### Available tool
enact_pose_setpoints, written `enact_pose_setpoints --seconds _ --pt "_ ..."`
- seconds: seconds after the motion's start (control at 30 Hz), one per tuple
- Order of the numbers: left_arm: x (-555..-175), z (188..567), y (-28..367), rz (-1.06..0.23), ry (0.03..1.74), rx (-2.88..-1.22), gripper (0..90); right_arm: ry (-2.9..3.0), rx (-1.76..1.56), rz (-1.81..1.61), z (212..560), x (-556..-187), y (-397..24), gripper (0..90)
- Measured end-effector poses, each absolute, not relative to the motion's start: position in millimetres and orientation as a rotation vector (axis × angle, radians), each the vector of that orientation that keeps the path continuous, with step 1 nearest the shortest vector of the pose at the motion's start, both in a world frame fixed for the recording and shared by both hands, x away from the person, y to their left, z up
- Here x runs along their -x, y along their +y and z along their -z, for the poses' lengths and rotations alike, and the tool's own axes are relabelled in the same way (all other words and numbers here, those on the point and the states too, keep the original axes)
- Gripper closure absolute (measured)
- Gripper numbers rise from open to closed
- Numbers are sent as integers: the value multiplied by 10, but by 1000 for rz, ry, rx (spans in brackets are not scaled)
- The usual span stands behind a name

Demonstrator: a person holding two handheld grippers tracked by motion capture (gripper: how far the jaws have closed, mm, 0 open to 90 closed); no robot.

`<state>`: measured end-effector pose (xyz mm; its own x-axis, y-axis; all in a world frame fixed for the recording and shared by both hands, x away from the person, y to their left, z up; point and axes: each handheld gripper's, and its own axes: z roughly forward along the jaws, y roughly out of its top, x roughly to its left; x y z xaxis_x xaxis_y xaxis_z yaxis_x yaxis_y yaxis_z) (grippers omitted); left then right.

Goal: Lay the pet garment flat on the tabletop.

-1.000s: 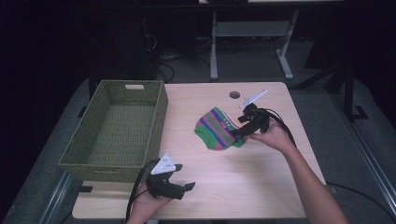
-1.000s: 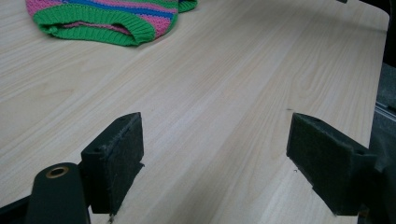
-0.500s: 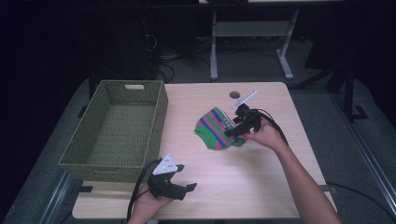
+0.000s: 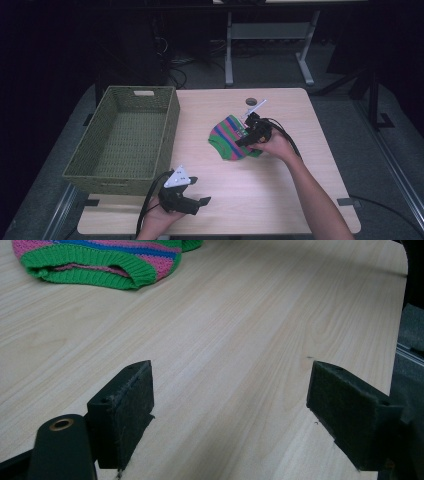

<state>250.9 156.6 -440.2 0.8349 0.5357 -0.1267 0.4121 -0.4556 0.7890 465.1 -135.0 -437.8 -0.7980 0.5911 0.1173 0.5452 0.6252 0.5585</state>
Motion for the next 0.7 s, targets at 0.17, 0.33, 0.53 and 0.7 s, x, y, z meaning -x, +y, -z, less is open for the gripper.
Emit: enact_pose_setpoints --seconds 0.17,0.33,0.53,0.7 --pt "-2515 4400 1577 -174 689 -2111 186 2765 -996 -880 4465 -4681 -1300 212" --pt "-2516 4404 1569 -173 690 -2111 186 2762 -1012 -857 4527 -4686 -1278 203" --pt "-2512 4408 1550 -170 688 -2115 186 2744 -928 -742 4543 -4646 -1201 226" --pt "-2510 4412 1532 -174 685 -2124 186 2733 -931 -734 4546 -4634 -1193 258"
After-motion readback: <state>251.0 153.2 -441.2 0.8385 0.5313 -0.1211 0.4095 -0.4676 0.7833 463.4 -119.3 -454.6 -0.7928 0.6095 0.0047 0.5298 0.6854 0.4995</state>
